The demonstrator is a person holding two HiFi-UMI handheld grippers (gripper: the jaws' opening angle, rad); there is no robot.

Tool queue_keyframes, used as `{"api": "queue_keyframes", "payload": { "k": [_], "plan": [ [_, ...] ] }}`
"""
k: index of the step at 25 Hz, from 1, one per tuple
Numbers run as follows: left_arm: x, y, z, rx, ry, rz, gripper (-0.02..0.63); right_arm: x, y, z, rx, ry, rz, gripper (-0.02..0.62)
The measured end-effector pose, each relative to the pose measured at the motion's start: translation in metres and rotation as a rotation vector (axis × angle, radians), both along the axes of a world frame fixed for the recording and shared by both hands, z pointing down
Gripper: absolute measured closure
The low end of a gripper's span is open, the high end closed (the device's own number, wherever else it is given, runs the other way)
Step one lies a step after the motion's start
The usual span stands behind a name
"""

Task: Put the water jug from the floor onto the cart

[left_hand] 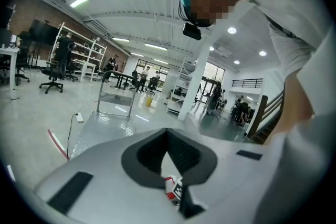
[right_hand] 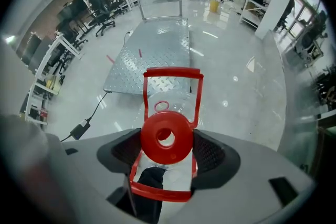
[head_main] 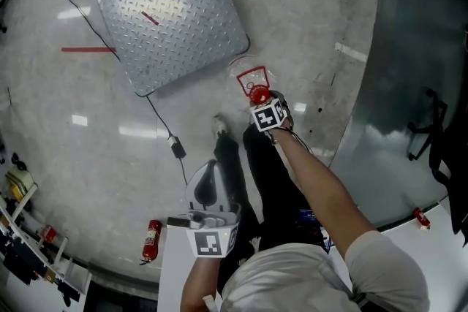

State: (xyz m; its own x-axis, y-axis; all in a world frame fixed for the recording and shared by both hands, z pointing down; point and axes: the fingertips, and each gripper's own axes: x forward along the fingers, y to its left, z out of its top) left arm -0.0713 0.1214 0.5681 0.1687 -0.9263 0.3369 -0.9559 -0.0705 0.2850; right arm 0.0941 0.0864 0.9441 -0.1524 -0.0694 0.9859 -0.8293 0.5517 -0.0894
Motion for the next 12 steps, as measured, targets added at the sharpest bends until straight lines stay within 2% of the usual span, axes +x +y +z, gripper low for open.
{"api": "queue_keyframes", "payload": {
  "k": [6,9,12],
  "plan": [
    [-0.004,0.011,0.0,0.019,0.005,-0.002,0.603,0.0,-0.008,0.002,0.032,0.022,-0.003,0.296],
    [-0.01,0.017,-0.005,0.0,0.002,-0.005,0.603,-0.01,0.007,0.0,0.007,0.019,0.001,0.296],
    [-0.001,0.012,-0.016,0.024,0.005,-0.01,0.603,0.0,0.008,-0.017,0.004,0.031,-0.017,0.296]
  ]
}}
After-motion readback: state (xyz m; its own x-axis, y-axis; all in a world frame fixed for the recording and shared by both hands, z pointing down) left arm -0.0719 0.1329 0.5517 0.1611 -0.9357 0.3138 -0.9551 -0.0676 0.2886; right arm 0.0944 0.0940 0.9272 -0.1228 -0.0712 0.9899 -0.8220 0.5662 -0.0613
